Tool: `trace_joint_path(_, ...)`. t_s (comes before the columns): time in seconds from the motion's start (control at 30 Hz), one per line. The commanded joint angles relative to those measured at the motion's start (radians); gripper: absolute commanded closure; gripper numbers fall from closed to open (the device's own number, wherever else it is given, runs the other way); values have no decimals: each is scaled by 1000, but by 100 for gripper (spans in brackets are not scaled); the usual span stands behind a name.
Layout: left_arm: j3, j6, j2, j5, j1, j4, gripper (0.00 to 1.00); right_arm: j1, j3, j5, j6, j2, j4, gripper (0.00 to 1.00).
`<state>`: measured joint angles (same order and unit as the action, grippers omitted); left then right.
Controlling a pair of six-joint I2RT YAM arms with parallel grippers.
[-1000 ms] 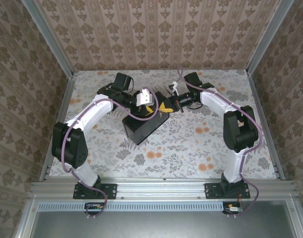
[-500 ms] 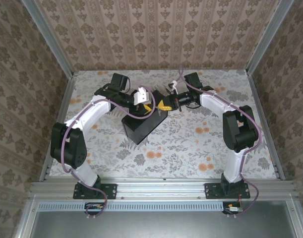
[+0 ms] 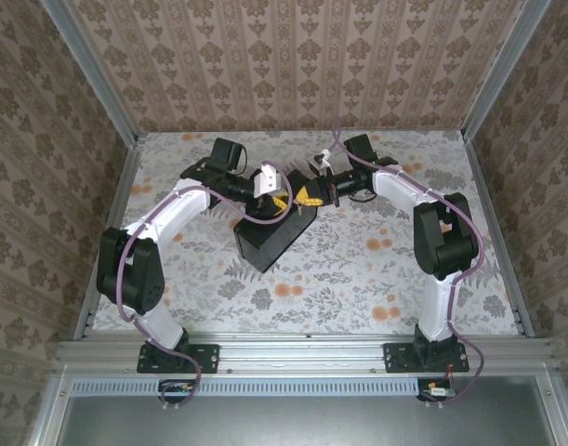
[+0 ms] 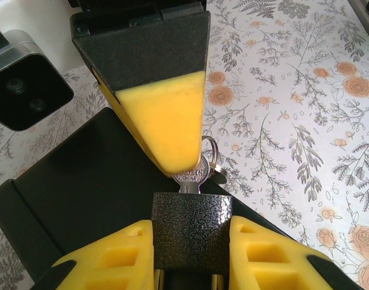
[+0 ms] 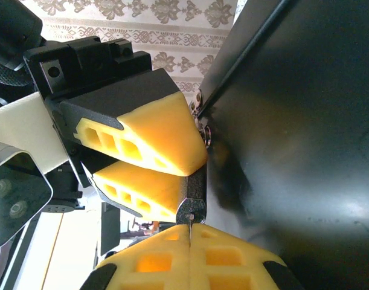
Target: Unlock a padlock with a key
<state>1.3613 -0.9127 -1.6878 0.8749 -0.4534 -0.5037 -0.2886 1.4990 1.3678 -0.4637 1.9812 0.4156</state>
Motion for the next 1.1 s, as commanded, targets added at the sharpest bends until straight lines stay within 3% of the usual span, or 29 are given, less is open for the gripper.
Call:
trace_joint_path(0.0,6,4,-36,124,-51,28,91,-92,30,0,8,16,-63,100)
trace_joint_path(0.13,2,34,-46,104,-52,70,91,-116,28,-27,-4,2,-62,99)
trace_joint_path(0.2,-2,27,-44,90,-51,57,92,-90,10,-53,38,-25,-13,87)
trace_joint_path(0.43,-31,17,-44,13,-35,11,93,56,-38,-165,125,-118,49,60)
trace_joint_path(0.6,-38,31,-30,21,-31,24,93,72,-36,-311,313,-179,102,59)
trace_joint_path(0.7,-29,38,-32,32,-31,22,93,30,-170,-444,487,-287,-49,60)
trace_joint_path(0.9,-26,37,-29,43,-32,0,93,-21,-496,-647,618,-462,-649,55)
trace_joint_path(0.97,-21,41,-32,39,-32,1,93,-29,-525,-692,655,-478,-724,55)
trace_joint_path(1.07,-16,43,-32,52,-32,5,93,-64,-515,-760,829,-483,-665,55)
